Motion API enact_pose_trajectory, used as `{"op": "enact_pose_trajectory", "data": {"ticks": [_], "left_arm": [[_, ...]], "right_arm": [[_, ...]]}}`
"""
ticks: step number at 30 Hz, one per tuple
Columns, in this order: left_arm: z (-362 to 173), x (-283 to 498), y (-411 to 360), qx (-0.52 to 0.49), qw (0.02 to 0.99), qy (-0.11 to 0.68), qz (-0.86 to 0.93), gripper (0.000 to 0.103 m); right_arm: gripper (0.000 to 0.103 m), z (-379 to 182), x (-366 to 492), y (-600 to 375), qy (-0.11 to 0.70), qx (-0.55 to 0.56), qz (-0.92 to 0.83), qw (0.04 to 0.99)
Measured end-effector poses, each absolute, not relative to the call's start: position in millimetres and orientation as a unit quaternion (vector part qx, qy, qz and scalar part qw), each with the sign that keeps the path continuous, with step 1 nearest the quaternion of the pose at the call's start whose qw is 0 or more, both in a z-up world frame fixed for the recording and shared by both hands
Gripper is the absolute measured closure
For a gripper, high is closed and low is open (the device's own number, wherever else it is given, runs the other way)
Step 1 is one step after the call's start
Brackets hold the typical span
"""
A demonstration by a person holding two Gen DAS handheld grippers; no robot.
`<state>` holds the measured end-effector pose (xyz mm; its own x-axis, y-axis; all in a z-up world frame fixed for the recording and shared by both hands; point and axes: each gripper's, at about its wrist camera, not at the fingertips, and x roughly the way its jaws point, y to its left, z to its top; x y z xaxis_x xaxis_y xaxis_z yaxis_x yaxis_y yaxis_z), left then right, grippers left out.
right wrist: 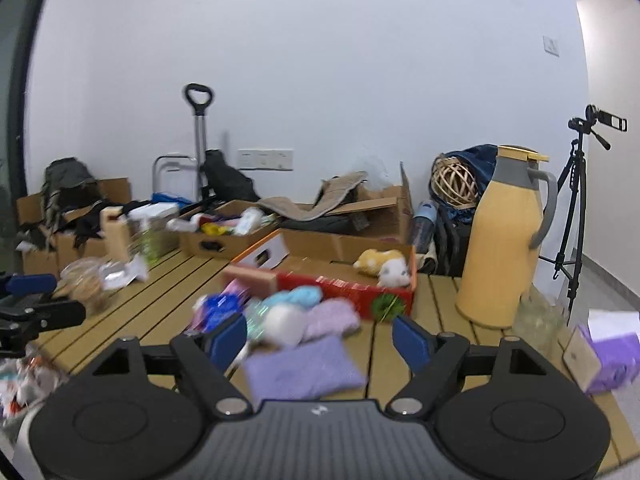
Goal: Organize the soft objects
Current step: 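Withdraw the right gripper from the box back over the table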
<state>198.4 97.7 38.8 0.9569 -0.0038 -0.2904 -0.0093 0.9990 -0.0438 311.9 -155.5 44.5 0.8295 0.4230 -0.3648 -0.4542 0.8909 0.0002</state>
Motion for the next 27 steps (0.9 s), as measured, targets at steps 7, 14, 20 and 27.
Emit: {"op": "enact_pose_trajectory", "data": {"ticks": [7, 14, 20, 27], "left_arm": [[0, 125, 87, -0.04, 0.988, 0.151, 0.004, 0.003], [-9, 138, 103, -0.06, 0.984, 0.167, 0.014, 0.003], [-24, 171, 118, -0.076, 0.98, 0.184, 0.014, 0.004], [-38, 233, 136, -0.081, 0.973, 0.214, 0.006, 0.007]], "right_arm": [[0.018, -3, 218, -154, 0.178, -0.025, 0.229, 0.957], [0.019, -18, 213, -138, 0.195, -0.026, 0.239, 0.951], [0.02, -30, 237, -123, 0.204, -0.016, 0.241, 0.949], [0.034, -54, 285, -104, 0.243, 0.015, 0.236, 0.941]]}}
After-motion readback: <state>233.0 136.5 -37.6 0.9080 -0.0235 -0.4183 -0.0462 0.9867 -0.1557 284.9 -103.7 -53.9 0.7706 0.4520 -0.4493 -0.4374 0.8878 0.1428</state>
